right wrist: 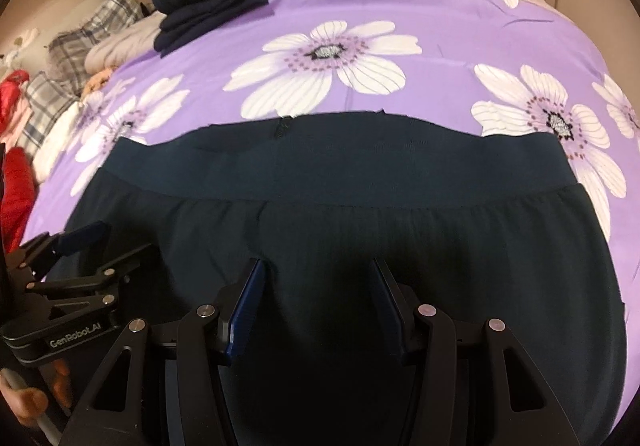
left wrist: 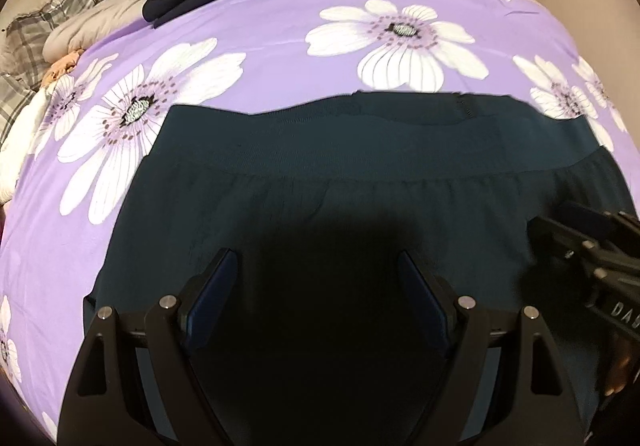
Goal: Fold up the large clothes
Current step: 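Grasp the waistband with the left tool while the right tool grasps it too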
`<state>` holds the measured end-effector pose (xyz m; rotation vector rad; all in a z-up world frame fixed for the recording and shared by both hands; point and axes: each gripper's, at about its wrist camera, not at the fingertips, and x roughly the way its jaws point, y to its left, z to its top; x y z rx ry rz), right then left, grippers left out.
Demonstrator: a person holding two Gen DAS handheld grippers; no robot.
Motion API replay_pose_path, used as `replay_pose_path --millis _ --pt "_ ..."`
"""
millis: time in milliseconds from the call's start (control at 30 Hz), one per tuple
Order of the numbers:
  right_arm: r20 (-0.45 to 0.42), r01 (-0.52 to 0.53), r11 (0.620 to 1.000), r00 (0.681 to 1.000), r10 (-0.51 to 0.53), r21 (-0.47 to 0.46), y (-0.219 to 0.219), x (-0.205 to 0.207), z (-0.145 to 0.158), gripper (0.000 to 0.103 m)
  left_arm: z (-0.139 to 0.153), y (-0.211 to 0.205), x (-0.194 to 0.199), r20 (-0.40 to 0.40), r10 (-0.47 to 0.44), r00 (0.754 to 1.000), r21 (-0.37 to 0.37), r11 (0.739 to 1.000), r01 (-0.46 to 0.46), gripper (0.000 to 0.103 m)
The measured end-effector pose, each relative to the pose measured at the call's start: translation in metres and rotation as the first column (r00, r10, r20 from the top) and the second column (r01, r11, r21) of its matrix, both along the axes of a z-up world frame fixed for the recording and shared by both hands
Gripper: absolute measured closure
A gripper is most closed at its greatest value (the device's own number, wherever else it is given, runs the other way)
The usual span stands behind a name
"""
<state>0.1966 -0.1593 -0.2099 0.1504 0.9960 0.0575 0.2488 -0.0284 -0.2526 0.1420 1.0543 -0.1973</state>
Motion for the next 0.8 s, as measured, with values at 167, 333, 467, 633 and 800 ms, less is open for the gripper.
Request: replay_pose_path --millis 167,333,467,633,800 --pt "-0.014 0.027 1.000 1.000 -0.027 0.008 -0.012 0.003 -0.002 0.050 -0.001 0.005 0.001 0.004 -0.004 1.000 -0.007 1.000 0.004 0.020" --pt "-0.024 0.049 0.999 0.999 -0.049 0.023 -0.023 0.004 -0.003 0.050 -0.001 0.005 0.001 0.020 -0.017 1.000 0.009 1.000 0.017 0.020" --pt "-0.026 0.061 0.998 0.998 -0.060 0.029 -0.028 0.003 -0.003 0.050 0.000 0.007 0.001 0.027 -0.012 1.000 0.017 1.000 0.011 0.020" --pt "-0.033 0.091 0.996 0.995 -0.090 0.018 -0.039 0.001 -0.004 0.050 0.001 0.014 -0.001 0.038 0.002 0.999 0.028 1.000 -0.003 0.020" --pt "-0.037 0.122 0.992 0.992 -0.122 0.014 -0.054 -0.003 -0.003 0.050 0.003 0.025 -0.002 0.045 0.022 0.999 0.030 0.999 -0.024 0.020"
